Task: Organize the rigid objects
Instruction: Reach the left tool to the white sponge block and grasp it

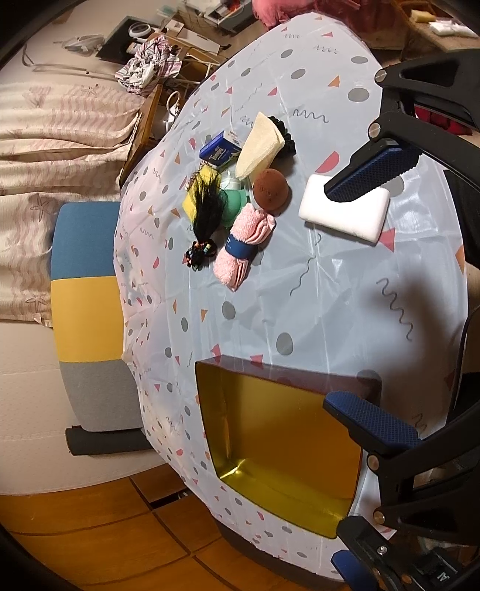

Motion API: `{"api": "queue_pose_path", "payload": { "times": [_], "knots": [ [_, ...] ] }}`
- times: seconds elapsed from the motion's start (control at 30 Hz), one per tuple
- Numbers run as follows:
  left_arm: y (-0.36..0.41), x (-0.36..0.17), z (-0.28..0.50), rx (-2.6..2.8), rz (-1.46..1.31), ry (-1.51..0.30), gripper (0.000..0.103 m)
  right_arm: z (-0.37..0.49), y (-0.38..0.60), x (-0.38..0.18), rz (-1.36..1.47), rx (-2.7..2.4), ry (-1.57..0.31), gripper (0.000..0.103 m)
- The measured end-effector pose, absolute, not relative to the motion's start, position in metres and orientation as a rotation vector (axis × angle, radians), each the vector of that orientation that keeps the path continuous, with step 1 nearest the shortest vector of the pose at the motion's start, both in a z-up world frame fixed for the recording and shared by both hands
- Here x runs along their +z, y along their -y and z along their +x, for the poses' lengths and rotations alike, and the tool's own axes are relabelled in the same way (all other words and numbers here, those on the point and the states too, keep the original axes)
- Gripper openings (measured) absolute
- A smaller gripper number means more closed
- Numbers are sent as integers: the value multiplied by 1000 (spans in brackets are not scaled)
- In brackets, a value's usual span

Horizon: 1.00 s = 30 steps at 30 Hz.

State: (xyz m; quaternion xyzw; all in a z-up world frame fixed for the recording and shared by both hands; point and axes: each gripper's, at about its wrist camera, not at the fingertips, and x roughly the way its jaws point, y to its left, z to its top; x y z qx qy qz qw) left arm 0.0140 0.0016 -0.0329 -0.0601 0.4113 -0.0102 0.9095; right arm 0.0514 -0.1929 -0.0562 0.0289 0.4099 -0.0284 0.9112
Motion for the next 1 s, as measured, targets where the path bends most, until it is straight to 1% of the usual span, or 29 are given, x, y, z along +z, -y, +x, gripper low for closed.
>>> {"api": "queue_pose_path", "payload": {
  "times": [0.2,0.43,0.63,0.73,0.93,1.0],
  "knots": [
    [7,-43,20,-104,-136,-876,70,58,224,-73,36,-124,-876,103],
    [41,-52,38,-315,-87,-895,70,51,308,-89,135,-300,-883,103],
    [92,-65,66,-440,-8,-916,74,45,370,-98,208,-438,-885,103],
    [127,-82,85,-541,20,-982,77,41,391,-99,220,-486,-881,103],
    [190,-114,112,-668,26,-1095,77,34,416,-100,251,-525,-881,103],
    [205,-120,114,-686,53,-1102,78,31,421,-100,254,-529,-879,103]
  ]
}}
